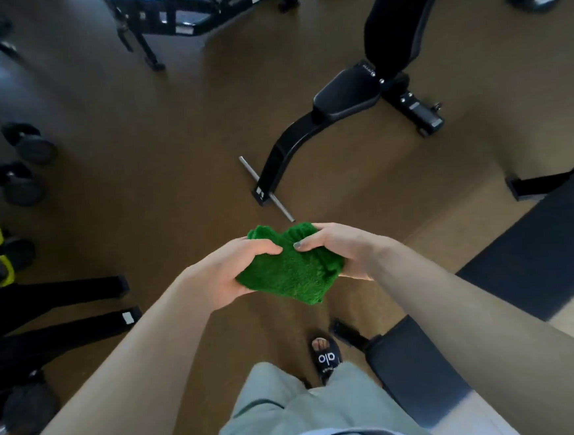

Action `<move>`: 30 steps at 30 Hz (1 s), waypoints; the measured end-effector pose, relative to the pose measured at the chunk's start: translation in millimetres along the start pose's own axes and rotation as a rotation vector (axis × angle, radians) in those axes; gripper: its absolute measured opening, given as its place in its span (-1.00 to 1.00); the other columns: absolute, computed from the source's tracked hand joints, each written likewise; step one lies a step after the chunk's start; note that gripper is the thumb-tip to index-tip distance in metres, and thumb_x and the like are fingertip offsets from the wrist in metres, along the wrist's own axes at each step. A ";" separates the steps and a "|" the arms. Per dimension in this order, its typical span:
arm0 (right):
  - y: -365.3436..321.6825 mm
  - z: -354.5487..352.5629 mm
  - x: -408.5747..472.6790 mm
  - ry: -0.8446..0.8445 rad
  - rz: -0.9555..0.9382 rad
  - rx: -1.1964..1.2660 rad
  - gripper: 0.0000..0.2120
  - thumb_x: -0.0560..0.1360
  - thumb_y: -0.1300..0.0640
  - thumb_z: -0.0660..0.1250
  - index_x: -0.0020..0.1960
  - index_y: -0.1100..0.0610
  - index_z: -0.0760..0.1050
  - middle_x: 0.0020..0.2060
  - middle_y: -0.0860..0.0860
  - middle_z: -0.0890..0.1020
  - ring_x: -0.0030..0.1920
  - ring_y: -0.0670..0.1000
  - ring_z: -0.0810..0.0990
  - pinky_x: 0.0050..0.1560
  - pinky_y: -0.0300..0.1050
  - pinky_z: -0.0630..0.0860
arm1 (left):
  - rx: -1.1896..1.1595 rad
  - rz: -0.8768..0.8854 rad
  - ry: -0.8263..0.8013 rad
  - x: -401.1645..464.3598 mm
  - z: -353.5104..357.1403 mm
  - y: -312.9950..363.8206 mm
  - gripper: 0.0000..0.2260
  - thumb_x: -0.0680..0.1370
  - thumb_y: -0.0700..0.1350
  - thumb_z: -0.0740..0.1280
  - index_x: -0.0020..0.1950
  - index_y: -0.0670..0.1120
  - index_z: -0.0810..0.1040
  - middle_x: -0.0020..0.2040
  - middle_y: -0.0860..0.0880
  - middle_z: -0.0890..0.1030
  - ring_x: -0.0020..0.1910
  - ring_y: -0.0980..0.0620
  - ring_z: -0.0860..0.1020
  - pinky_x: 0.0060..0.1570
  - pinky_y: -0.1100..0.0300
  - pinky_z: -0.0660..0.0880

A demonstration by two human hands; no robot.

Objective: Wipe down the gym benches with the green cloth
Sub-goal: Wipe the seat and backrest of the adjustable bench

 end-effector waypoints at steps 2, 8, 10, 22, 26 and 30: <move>-32.2 -9.0 14.4 0.027 -0.025 0.015 -0.68 0.63 0.29 0.32 0.35 0.12 0.57 0.16 0.09 0.73 0.18 0.10 0.72 0.30 0.13 0.58 | 0.015 0.006 -0.021 16.3 -5.1 36.3 -0.78 0.60 -0.11 0.42 0.25 -0.06 0.62 0.05 -0.04 0.76 0.05 -0.01 0.73 0.12 0.04 0.62; -114.9 -31.0 83.8 0.094 -0.097 0.094 -0.65 0.59 0.36 0.35 0.34 0.13 0.56 0.14 0.13 0.73 0.15 0.14 0.73 0.18 0.12 0.63 | 0.120 0.031 -0.103 93.0 -33.8 135.3 -0.77 0.61 -0.16 0.38 0.27 -0.07 0.60 0.06 -0.06 0.75 0.03 -0.02 0.73 0.01 0.07 0.63; -136.1 -41.2 113.1 0.165 -0.102 0.118 -0.63 0.57 0.35 0.39 0.34 0.14 0.55 0.12 0.13 0.74 0.13 0.13 0.73 0.15 0.10 0.65 | 0.141 0.024 -0.125 125.5 -43.8 164.1 -0.73 0.61 -0.17 0.38 0.31 -0.06 0.58 0.11 -0.08 0.74 0.09 -0.05 0.72 0.06 0.03 0.63; -249.3 -151.2 189.8 0.348 -0.134 0.341 -0.65 0.59 0.34 0.37 0.34 0.14 0.54 0.12 0.14 0.73 0.10 0.12 0.74 0.09 0.05 0.67 | 0.298 -0.008 -0.174 256.3 1.2 337.5 -0.79 0.62 -0.22 0.37 0.25 -0.07 0.58 0.15 -0.11 0.70 0.13 -0.08 0.68 0.05 0.06 0.61; -278.0 -227.6 216.7 0.405 -0.090 0.394 -0.66 0.62 0.28 0.34 0.36 0.05 0.52 0.17 0.12 0.69 0.11 0.08 0.71 -0.02 -0.01 0.66 | 0.330 0.017 -0.119 318.8 47.0 387.6 -0.78 0.61 -0.21 0.38 0.25 -0.06 0.57 0.16 -0.12 0.69 0.13 -0.09 0.67 0.07 0.05 0.60; -297.2 -329.7 261.8 0.474 -0.030 0.386 -0.63 0.66 0.25 0.27 0.46 0.10 0.43 0.16 0.20 0.59 0.08 0.16 0.69 0.08 0.08 0.68 | 0.414 0.112 0.047 401.9 96.4 438.3 -0.76 0.55 -0.17 0.42 0.20 0.00 0.55 0.16 -0.11 0.65 0.12 -0.11 0.64 0.19 -0.09 0.58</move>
Point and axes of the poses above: each hand's wrist, its own x-axis towards the middle knuckle, its own z-axis out of the palm, y = z × x, the point moved 4 cm from there along x, towards the middle knuckle
